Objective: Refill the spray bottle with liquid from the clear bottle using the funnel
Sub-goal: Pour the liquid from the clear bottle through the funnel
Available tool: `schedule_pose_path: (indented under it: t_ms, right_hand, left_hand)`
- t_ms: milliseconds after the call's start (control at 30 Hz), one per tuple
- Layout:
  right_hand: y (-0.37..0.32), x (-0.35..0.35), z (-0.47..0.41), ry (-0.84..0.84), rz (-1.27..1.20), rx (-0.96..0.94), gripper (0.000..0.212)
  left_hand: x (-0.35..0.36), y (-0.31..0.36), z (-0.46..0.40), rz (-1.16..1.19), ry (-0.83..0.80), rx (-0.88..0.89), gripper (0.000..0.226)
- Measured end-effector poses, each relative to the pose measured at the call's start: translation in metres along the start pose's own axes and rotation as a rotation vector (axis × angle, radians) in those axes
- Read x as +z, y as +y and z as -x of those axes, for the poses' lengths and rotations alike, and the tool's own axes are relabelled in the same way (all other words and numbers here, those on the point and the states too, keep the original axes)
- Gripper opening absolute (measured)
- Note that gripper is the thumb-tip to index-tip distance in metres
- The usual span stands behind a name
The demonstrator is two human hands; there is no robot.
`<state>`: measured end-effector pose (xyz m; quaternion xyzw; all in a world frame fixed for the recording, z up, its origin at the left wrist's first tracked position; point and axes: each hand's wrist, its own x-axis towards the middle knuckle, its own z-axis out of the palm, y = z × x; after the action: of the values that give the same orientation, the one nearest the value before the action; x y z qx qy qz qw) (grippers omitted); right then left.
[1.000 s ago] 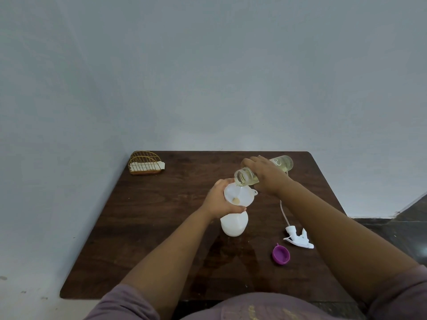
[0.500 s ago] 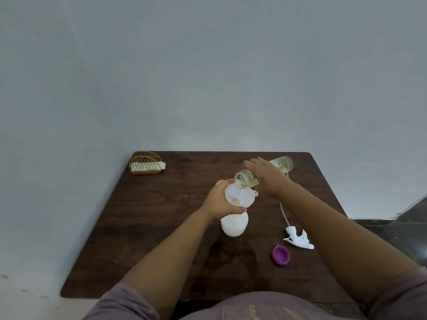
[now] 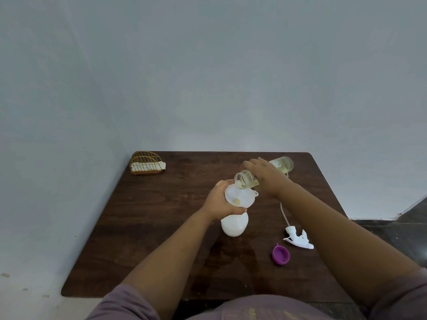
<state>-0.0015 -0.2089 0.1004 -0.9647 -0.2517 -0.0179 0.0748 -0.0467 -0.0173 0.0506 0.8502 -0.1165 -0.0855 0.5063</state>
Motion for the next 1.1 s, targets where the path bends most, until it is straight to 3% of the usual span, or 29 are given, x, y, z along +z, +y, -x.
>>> schedule_pose_path:
  t_ms: [1100]
  right_hand:
    - [0.0035, -0.0010, -0.0005, 0.038, 0.020, -0.021, 0.050]
  left_hand:
    - [0.0007, 0.0028, 0.0011, -0.027, -0.004, -0.025, 0.083]
